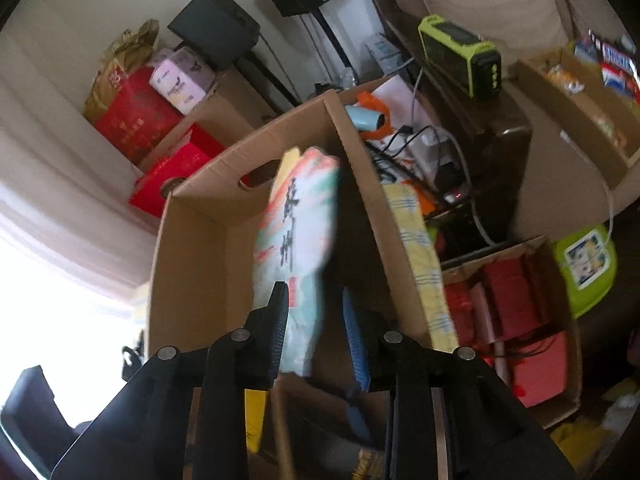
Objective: Organize objects
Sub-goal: 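Lower the fan into the box and open the left tool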
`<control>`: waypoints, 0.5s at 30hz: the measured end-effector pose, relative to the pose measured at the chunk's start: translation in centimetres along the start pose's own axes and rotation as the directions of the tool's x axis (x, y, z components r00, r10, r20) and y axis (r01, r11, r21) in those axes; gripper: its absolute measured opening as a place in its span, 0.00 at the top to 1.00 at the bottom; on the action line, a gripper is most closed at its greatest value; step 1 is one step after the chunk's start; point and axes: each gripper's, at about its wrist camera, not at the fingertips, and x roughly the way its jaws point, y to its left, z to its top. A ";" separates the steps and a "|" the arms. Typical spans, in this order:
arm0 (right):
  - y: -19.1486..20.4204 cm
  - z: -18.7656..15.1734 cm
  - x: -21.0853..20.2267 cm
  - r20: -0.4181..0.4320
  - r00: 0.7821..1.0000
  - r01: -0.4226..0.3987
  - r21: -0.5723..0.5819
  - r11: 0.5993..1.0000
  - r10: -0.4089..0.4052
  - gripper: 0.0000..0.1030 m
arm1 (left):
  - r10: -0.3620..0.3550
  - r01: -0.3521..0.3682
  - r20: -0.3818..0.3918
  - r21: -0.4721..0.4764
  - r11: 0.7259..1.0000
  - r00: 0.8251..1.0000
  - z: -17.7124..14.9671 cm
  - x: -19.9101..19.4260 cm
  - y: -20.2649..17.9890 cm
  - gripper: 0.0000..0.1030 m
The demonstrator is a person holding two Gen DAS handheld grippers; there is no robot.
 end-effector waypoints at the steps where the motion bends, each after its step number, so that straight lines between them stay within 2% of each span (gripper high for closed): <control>1: 0.1 -0.1 -0.3 0.003 1.000 0.003 -0.007 1.000 -0.003 0.72 | -0.001 0.001 0.007 -0.003 1.000 1.000 0.1 -0.4 0.3 0.73; 5: 0.8 -0.6 -1.3 0.022 0.999 0.029 -0.046 0.999 -0.028 0.72 | 0.011 -0.010 0.045 -0.019 1.000 0.999 0.3 -2.1 1.3 0.64; 10: 2.7 -1.1 -2.0 0.038 0.999 0.039 -0.087 0.995 -0.036 0.69 | 0.056 -0.053 0.098 -0.034 0.998 0.994 0.3 -4.2 2.6 0.44; 15: 5.6 -2.4 -3.0 0.081 0.995 0.079 -0.179 0.981 -0.065 0.47 | 0.107 -0.102 0.119 -0.054 0.993 0.987 -0.5 -6.4 4.1 0.31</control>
